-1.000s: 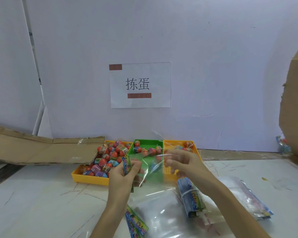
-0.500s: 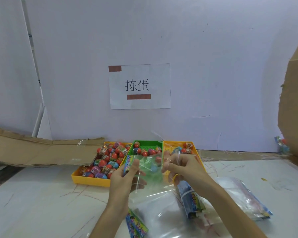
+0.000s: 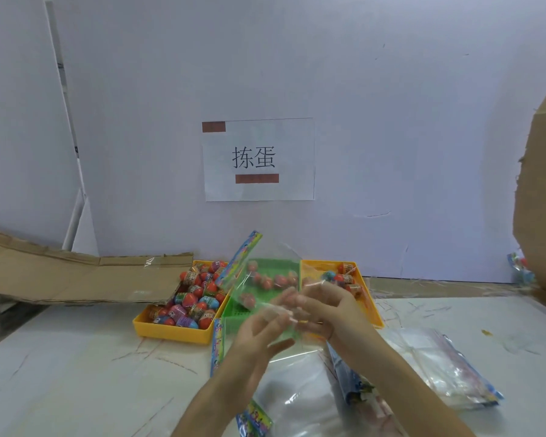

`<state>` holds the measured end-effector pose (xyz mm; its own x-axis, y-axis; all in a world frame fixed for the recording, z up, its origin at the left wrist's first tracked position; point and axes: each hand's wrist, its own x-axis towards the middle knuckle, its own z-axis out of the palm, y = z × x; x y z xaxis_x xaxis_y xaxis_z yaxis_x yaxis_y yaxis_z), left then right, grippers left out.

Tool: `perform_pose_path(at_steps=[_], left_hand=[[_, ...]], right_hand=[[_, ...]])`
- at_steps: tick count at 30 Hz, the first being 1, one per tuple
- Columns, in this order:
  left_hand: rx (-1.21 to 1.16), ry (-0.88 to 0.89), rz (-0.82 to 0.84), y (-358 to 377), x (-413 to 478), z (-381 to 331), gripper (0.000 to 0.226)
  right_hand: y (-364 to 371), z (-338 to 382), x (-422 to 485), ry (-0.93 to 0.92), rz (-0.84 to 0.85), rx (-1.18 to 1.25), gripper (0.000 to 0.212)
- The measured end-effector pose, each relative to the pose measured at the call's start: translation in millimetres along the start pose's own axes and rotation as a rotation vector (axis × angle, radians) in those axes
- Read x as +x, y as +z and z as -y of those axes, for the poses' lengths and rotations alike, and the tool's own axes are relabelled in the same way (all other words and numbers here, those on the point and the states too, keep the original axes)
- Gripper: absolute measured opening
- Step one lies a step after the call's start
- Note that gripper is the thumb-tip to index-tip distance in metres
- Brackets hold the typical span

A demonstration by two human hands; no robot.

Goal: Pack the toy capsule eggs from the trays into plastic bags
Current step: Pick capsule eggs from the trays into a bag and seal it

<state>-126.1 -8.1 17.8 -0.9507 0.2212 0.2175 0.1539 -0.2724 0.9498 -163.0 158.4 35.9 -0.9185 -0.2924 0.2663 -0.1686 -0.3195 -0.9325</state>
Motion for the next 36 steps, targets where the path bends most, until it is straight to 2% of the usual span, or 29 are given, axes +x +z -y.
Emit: perform_pose_path(at_steps=[3,7,10,13,17,20,23,26,28,31,33,36], left_hand=[[-0.066,0.051,-0.127,-3.5,3.2,2.2,0.029],[-0.162,0.052,-0.255,-9.3,6.9,3.4,0.031],[-0.152,0.069,-0.291,-8.5,7.7,6.0,0.024],[-0.22,0.087,-0.406,-12.6,9.1,7.5,0.023],[-0.274,0.08,-0.574,-24.9,10.9,8.6,0.021],[-0.303,0.069,-0.651,-28.9,10.3,8.0,0.026],[-0.319,0.08,-0.678,-30.1,9.2,6.7,0.027],[-0.329,0.085,-0.702,-31.1,8.5,5.3,0.026],[-0.329,0.078,-0.709,-31.6,9.2,5.1,0.028],[-0.342,0.065,-0.721,-32.4,9.8,5.7,0.03],[-0.347,0.065,-0.719,-32.7,10.0,5.4,0.03],[-0.356,0.067,-0.723,-32.7,9.8,5.1,0.027]], right_hand=[[5.8,-7.0,-1.8,0.004,-0.003,-0.155,0.018],[7.1,-9.0,-2.8,0.07,0.023,-0.212,0.039],[8.4,-6.8,-4.5,0.062,0.039,-0.284,0.032],[10.0,-2.1,-2.5,0.016,-0.003,-0.391,0.029],[-7.4,4.4,7.0,-0.045,-0.213,-0.468,0.006],[-23.3,7.7,17.8,-0.028,-0.29,-0.649,0.01],[-33.1,4.8,40.0,0.016,-0.246,-0.893,0.009],[-33.5,-1.0,69.6,-0.034,-0.212,-1.131,0.015],[-28.5,-7.3,89.3,-0.026,-0.093,-1.235,0.024],[-22.7,-18.1,111.1,0.08,0.16,-1.459,0.043],[-22.9,-24.5,118.3,0.116,0.234,-1.563,0.04],[-24.6,-29.5,118.0,0.077,0.159,-1.57,0.026]])
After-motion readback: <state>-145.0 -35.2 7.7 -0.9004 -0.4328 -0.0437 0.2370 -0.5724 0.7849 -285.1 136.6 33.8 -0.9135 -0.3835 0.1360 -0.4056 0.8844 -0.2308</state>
